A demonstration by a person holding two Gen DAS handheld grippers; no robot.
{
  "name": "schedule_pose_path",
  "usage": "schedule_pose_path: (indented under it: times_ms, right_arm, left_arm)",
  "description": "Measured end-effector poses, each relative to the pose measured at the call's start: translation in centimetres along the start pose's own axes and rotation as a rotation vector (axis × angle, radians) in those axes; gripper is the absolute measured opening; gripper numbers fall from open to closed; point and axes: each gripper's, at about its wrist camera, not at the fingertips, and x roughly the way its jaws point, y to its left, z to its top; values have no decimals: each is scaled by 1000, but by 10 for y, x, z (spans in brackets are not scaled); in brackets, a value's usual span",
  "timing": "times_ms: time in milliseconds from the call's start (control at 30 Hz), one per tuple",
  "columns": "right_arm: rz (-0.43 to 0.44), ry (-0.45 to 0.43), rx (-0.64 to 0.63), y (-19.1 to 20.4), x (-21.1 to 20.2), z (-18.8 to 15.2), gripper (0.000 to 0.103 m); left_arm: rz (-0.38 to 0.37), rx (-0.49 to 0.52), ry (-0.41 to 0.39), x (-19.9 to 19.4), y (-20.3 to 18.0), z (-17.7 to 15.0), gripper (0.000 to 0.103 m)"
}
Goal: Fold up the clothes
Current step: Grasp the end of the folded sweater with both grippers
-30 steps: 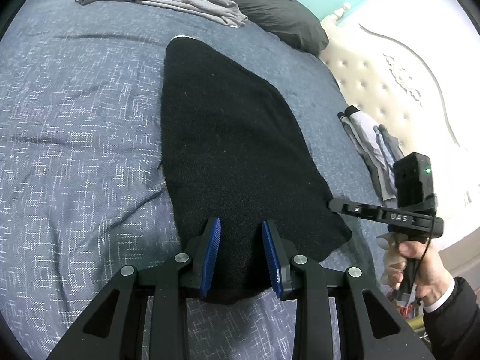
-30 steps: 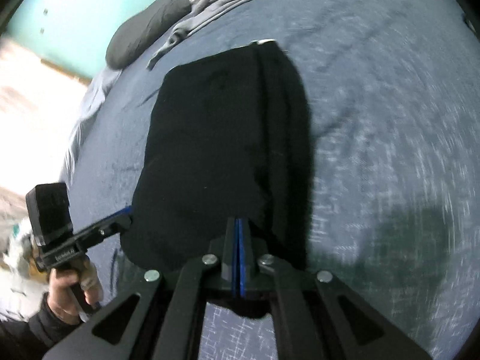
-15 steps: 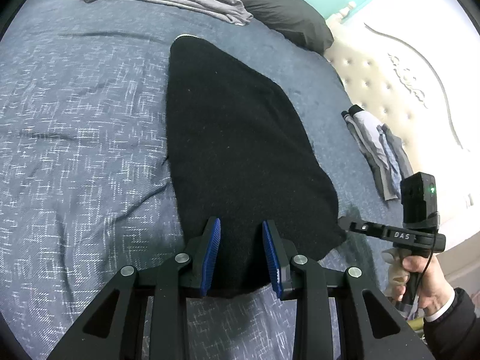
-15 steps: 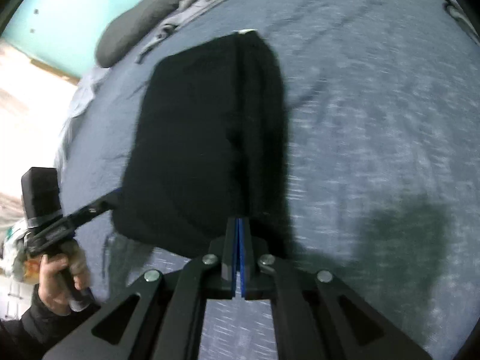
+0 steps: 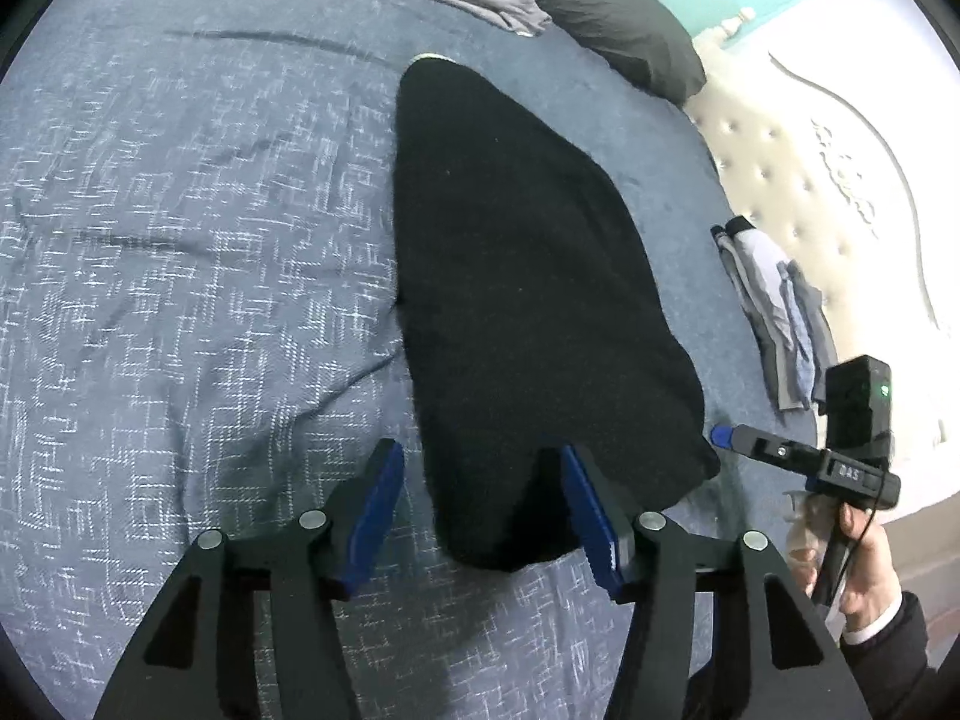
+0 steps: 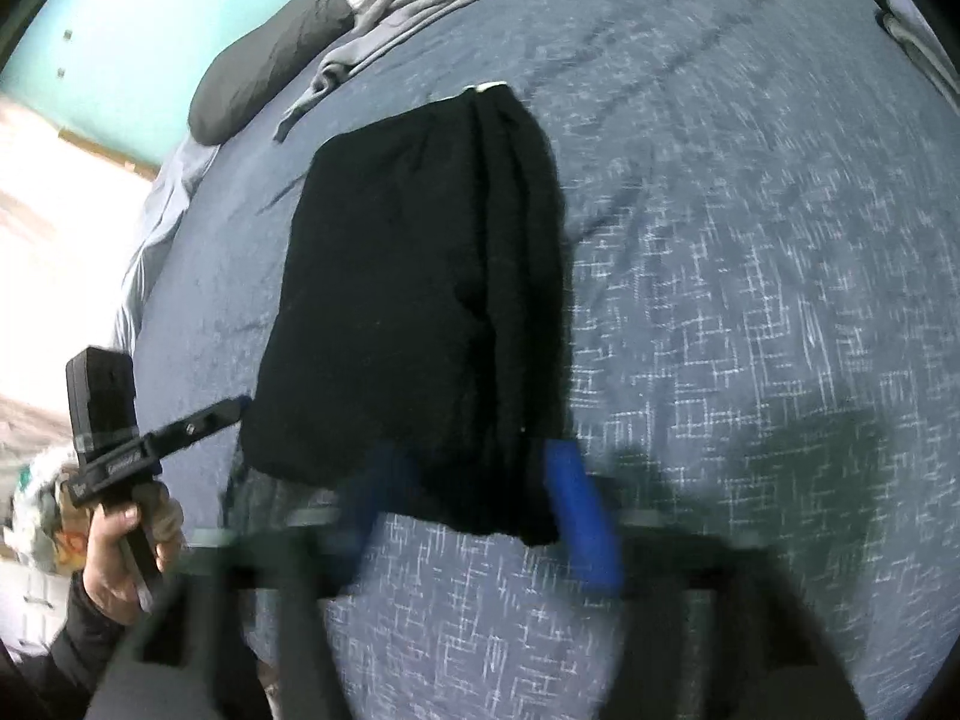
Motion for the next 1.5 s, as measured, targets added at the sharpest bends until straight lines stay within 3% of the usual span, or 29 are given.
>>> schedule_pose_path:
  times_ms: [367,633,1500]
  right_arm:
    - [31,54,53,-13,14,6,69]
    - [37,82,49,-12,29,11,69]
    - [84,100,49,-16,48,30,69]
  left_arm:
    - [-61,-64,39,22,8,9,62]
    - [-100,-106,47,40,15,18,71]
    - [-151,-161,48,73,20,34,71]
